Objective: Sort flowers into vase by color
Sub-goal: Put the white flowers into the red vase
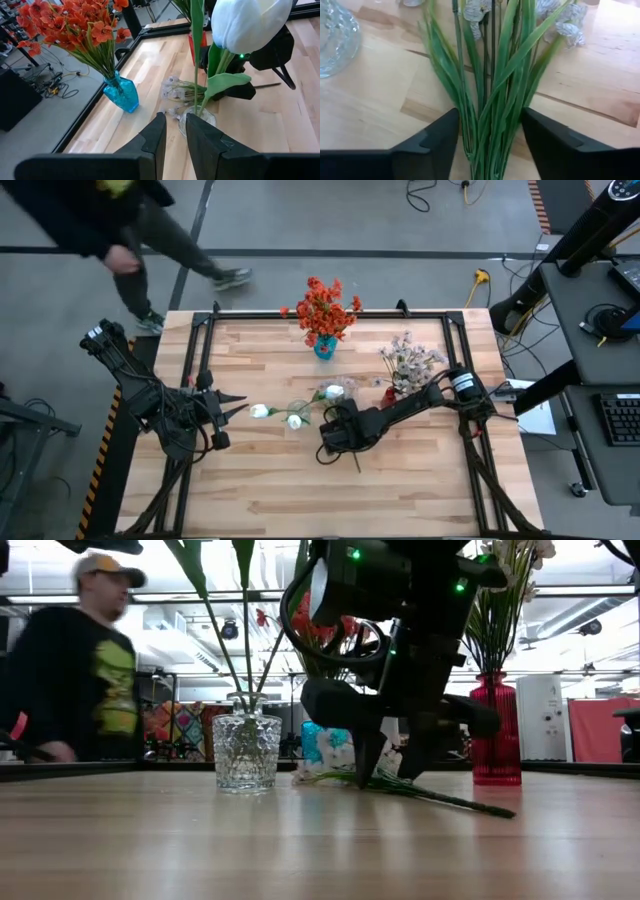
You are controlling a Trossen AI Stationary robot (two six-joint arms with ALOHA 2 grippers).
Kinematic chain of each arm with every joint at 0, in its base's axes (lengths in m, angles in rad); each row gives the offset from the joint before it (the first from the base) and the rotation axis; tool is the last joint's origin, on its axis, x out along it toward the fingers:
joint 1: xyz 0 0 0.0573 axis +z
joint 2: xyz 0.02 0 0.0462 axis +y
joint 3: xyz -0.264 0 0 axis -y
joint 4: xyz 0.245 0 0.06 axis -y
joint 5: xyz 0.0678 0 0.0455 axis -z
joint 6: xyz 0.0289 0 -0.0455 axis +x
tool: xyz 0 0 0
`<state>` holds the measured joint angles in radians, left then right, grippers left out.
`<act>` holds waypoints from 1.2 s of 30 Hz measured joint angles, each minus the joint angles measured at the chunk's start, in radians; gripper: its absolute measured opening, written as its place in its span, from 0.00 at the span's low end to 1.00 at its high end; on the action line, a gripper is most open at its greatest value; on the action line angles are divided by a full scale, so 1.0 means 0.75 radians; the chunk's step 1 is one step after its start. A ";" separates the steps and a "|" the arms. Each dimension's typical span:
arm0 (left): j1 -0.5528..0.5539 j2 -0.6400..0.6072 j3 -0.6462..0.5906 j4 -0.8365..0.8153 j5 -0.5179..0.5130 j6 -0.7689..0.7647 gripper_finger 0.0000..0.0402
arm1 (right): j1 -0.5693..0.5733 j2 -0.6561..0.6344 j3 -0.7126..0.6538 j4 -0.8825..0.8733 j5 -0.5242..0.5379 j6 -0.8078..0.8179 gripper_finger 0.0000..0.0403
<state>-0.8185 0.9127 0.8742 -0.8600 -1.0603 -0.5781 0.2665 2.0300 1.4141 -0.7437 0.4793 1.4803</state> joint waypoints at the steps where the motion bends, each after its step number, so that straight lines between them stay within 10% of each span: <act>1: 0.000 0.000 0.000 0.000 -0.001 0.000 0.14 | 0.000 0.000 -0.002 0.000 0.000 0.002 0.47; 12: 0.000 0.000 0.000 0.000 -0.007 0.000 0.14 | 0.051 0.000 -0.004 0.003 0.067 0.068 0.05; 36: 0.000 0.000 0.000 0.007 -0.006 -0.001 0.14 | 0.396 -0.208 0.050 -0.082 0.183 0.161 0.05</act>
<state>-0.8185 0.9129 0.8742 -0.8551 -1.0649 -0.5785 0.5632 1.8743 1.4513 -0.8049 0.6162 1.6012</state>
